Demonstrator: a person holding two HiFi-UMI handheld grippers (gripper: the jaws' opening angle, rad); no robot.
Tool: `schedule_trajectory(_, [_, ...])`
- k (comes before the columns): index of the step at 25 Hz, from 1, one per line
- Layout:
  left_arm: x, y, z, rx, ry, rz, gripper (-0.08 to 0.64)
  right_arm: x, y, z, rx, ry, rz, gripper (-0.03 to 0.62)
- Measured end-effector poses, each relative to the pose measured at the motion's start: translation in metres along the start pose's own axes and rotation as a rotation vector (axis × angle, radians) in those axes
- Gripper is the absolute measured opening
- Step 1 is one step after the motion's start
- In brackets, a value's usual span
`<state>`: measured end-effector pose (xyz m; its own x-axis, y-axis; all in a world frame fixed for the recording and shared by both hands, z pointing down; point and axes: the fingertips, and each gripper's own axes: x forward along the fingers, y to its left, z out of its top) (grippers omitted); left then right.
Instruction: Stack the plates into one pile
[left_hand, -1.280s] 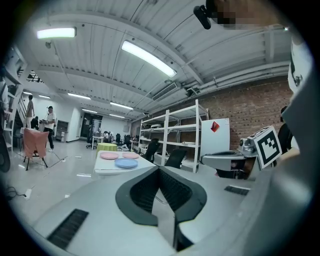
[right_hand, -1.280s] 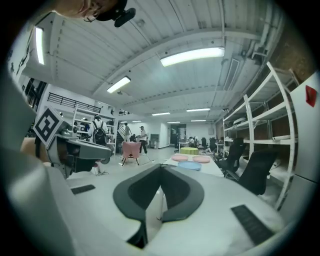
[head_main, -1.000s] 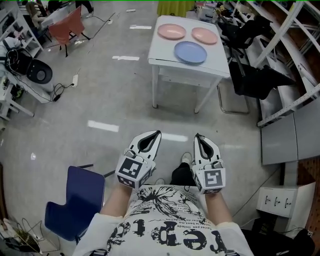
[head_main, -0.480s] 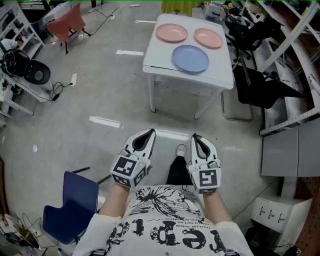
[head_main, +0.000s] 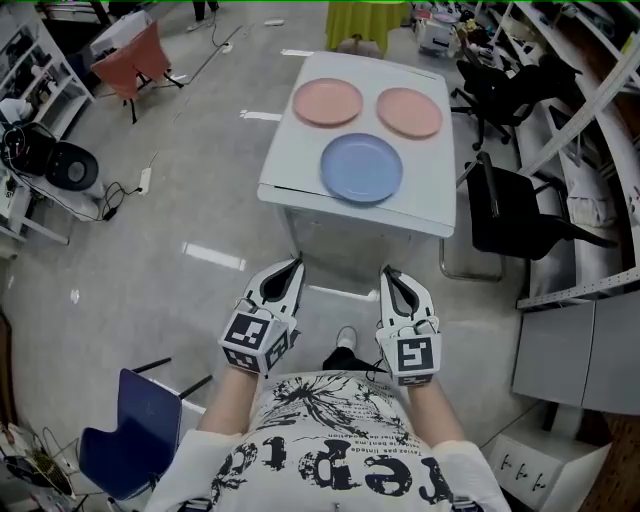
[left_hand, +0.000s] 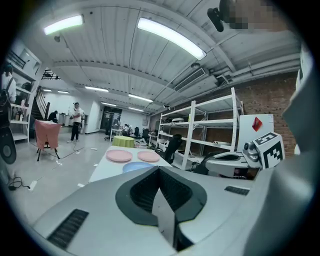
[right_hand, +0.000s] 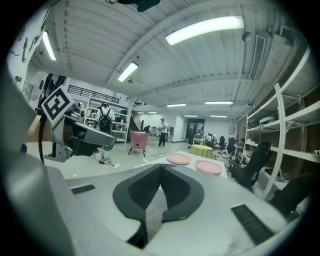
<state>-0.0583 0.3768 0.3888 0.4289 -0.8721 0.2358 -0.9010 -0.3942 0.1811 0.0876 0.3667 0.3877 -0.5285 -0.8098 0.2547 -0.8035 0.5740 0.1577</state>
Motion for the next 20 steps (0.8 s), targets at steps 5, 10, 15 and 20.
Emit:
schedule_trajectory(5, [0.075,0.016,0.020,-0.002,0.000,0.037,0.005,0.052,-0.068,-0.004,-0.001,0.028,0.005,0.006])
schedule_trajectory(10, [0.129,0.031,0.027,-0.019,0.018,0.060,0.005,0.093,-0.115,-0.008,0.003,0.049,0.010,0.006])
schedule_trajectory(15, [0.173,0.058,0.031,-0.020,0.033,0.066,0.005,0.142,-0.140,-0.011,0.015,0.071,0.017,0.006])
schedule_trajectory(20, [0.227,0.099,0.046,-0.024,0.033,0.042,0.005,0.201,-0.160,-0.003,0.022,0.075,0.003,0.006])
